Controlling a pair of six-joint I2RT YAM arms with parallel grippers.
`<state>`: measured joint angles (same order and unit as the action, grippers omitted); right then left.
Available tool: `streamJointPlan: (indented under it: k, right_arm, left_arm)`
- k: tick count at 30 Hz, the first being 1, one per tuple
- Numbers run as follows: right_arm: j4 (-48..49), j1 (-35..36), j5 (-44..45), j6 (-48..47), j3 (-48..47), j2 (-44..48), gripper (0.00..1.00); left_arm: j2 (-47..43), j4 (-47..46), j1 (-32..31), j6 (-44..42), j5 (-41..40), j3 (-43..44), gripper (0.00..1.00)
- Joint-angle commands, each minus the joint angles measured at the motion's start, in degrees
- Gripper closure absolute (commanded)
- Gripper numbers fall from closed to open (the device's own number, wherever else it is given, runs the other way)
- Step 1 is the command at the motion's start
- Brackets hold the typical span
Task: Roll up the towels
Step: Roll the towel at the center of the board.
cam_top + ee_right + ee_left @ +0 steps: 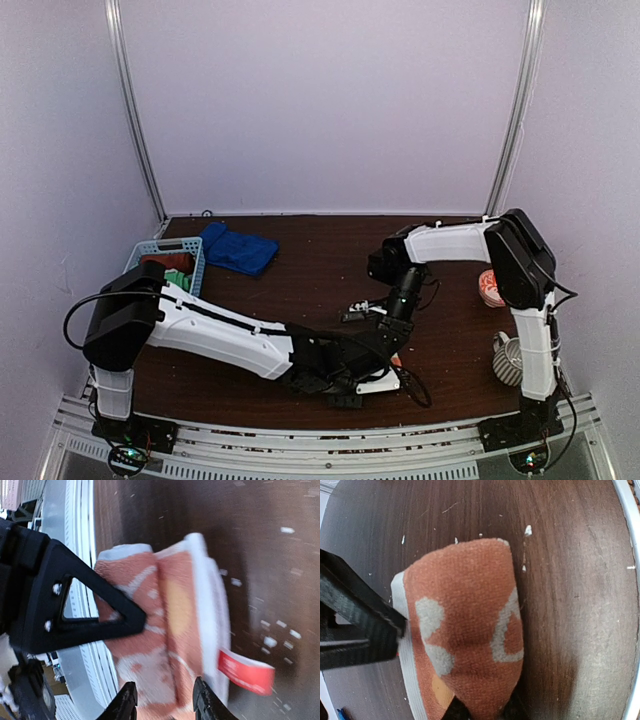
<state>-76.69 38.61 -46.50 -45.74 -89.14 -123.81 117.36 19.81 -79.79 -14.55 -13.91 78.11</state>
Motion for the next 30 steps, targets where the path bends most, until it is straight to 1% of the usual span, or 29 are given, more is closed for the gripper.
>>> streamJointPlan:
  k: [1, 2, 4, 8, 10, 12, 14, 16, 20, 23, 26, 30]
  right_arm:
    - [2.53, -3.06, 2.24, 2.04, -0.92, 3.18, 0.62]
    - [3.23, -3.24, 2.56, 2.05, -0.37, 3.14, 0.62]
    - [4.81, -3.16, 4.19, 5.08, 1.17, 2.86, 0.67]
    - [4.36, -2.56, 5.02, 4.85, 2.57, 1.46, 0.73]
    - [5.97, -2.04, 6.58, 6.47, 3.10, 0.92, 0.75]
    - [9.93, -1.43, 9.98, 9.98, 3.88, 0.94, 0.77]
    - [13.26, -0.46, 15.22, 12.85, 4.01, 0.63, 0.78]
    - [15.63, 0.34, 17.24, 14.60, 3.63, -0.49, 0.79]
    - [15.22, 0.76, 14.68, 14.78, 0.16, -3.53, 0.79]
    - [14.84, 0.76, 14.50, 14.67, -1.53, -4.61, 0.79]
    - [15.27, 0.77, 15.20, 14.62, -1.67, -4.37, 0.79]
    - [14.93, 0.72, 13.57, 14.30, -2.37, -3.71, 0.79]
  left_arm:
    - [0.77, 2.87, 0.42, -0.33, 3.26, 0.11, 0.92]
    - [0.72, 2.86, 0.42, -0.42, 3.21, 0.19, 0.92]
    - [0.76, 2.86, 0.42, -0.48, 3.41, 0.35, 0.93]
    - [0.64, 3.44, 0.42, -0.17, 3.53, 1.04, 0.94]
    - [0.22, 3.46, 0.42, -0.02, 3.61, 1.17, 0.94]
    - [-0.08, 3.75, 0.42, -0.11, 3.90, 1.52, 0.94]
    - [-0.16, 4.53, 0.50, -0.14, 4.45, 2.44, 0.95]
    - [-0.06, 5.69, 0.60, -0.62, 5.25, 3.54, 0.95]
    - [-0.33, 7.34, 0.81, -1.69, 5.51, 4.61, 0.95]
    - [-0.16, 8.57, 1.19, -1.07, 6.46, 5.06, 0.95]
    - [0.15, 8.75, 1.92, -0.06, 8.73, 4.61, 0.95]
    - [2.46, 9.83, 2.99, 0.80, 12.02, 5.92, 0.95]
